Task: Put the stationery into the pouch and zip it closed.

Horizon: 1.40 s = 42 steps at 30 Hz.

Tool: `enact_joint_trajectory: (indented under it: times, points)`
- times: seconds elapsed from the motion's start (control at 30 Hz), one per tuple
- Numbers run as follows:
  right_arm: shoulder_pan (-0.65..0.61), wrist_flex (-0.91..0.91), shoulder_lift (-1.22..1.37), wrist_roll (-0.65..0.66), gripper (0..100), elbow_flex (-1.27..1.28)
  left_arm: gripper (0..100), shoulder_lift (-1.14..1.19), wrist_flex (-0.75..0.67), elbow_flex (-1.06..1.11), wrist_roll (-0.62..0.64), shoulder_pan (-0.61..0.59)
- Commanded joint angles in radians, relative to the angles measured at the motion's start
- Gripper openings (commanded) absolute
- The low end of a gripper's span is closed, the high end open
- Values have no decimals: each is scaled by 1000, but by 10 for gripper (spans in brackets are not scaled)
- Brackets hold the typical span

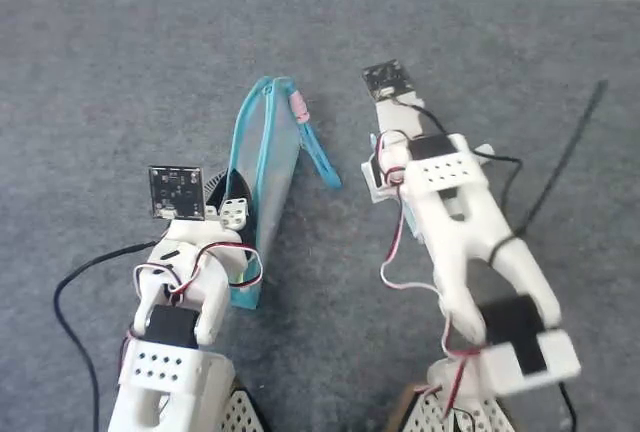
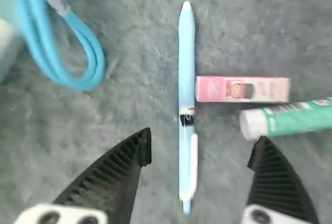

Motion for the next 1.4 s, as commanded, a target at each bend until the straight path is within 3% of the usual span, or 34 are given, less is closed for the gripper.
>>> enact_joint_trajectory:
  times: [0.0, 0.3, 0.57, 0.87, 1.13, 1.37]
  points:
    - [-13, -76, 71, 11, 299, -9, 12, 8, -8, 33, -11, 18]
    - [-33, -84, 216, 11, 283, -32, 12, 5, -5, 33, -11, 17]
    - [-33, -84, 219, 11, 2, -31, 12, 5, -5, 33, -11, 17]
    - [-41, -45, 217, 31, 7, -34, 12, 5, -5, 33, -11, 18]
    - [-131, 133, 217, 351, 6, -46, 12, 3, -8, 45, -12, 18]
    - [-76, 188, 64, 206, 6, -68, 12, 3, -8, 47, -12, 17]
